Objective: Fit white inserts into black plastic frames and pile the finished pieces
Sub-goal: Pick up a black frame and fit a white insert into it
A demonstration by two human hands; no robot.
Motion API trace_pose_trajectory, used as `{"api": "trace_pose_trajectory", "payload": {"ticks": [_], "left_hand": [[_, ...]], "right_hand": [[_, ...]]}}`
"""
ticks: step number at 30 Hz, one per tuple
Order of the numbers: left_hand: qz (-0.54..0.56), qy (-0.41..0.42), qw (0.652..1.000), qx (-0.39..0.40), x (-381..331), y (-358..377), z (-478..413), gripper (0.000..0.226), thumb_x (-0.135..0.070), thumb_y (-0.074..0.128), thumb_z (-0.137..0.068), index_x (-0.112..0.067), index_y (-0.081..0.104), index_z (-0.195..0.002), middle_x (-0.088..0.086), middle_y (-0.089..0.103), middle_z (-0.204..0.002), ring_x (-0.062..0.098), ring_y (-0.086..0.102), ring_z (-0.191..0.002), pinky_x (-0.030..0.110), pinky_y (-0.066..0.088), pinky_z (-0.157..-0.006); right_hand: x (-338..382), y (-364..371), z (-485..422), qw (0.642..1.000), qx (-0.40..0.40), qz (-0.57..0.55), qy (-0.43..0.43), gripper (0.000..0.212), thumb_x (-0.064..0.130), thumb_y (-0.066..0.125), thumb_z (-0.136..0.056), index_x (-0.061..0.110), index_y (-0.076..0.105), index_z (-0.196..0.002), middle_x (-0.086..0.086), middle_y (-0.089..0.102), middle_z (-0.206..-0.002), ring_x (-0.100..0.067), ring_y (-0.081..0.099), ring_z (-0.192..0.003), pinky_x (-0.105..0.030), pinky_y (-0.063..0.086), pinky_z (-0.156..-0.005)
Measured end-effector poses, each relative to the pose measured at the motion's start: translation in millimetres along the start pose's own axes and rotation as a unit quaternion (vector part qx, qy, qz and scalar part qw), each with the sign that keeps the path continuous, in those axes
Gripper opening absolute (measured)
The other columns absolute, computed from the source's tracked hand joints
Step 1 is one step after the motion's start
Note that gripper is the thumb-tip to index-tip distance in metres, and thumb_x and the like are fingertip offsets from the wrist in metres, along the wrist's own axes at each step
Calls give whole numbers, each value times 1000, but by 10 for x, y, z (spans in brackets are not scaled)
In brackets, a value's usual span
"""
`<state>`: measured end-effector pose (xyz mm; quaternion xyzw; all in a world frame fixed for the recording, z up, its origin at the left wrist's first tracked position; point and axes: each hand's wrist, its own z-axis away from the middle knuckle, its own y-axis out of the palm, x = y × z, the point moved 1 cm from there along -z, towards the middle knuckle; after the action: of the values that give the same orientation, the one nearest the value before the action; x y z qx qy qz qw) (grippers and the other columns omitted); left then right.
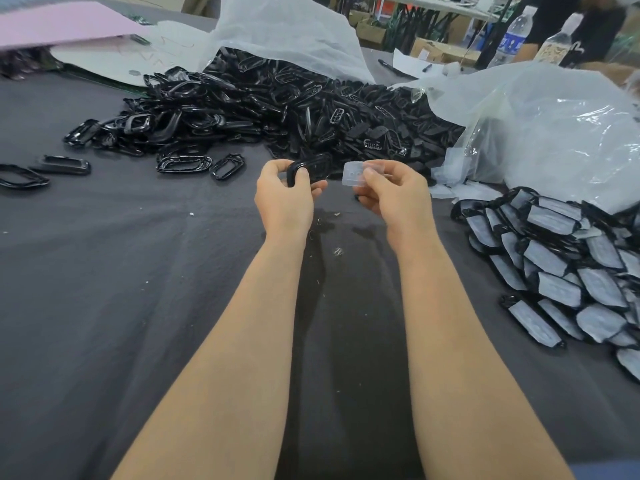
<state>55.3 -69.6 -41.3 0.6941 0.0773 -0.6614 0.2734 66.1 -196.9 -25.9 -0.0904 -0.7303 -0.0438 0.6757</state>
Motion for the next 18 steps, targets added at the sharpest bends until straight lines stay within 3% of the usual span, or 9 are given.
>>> {"api": "trace_pose_trajectory", "payload": {"ticks": [6,9,12,15,18], "left_hand": [[-1,11,1000,20,-9,8,16,17,-6,49,-98,-21,48,-90,13,64,-106,6,70,-63,15,53,-60],[-5,12,999,35,-8,18,24,17,-6,49,-98,-21,49,-91,14,65,-104,8,71,-66,16,54,-61],[-4,13,998,54,-11,29,31,14,-5,50,-98,-20,50,-95,13,66,-102,9,72,-67,18,55,-63],[-17,24,996,81,-13,37,26,14,-4,52,-97,-18,53,-99,12,70,-94,8,72,-69,17,55,-64],[-24,33,993,110,-16,43,31,18,1,53,-95,-16,55,-101,9,71,-88,9,72,-70,16,55,-64]], "right_hand": [[21,6,-7,1000,10,-12,-5,12,2,52,-95,11,59,-95,-2,68,-81,-6,69,-68,-20,57,-69],[73,-7,1,996,-3,-93,-7,14,1,57,-92,13,59,-85,-2,66,-77,-8,68,-69,-20,56,-68],[113,-11,11,987,42,-151,-18,14,3,60,-91,13,64,-83,6,61,-64,-4,57,-60,-18,51,-63],[97,49,41,995,66,-62,-52,12,3,60,-91,12,65,-86,4,62,-68,-3,55,-59,-17,49,-62],[63,98,47,991,16,72,-108,8,5,63,-89,12,63,-86,0,64,-74,-8,57,-62,-22,50,-65]]}}
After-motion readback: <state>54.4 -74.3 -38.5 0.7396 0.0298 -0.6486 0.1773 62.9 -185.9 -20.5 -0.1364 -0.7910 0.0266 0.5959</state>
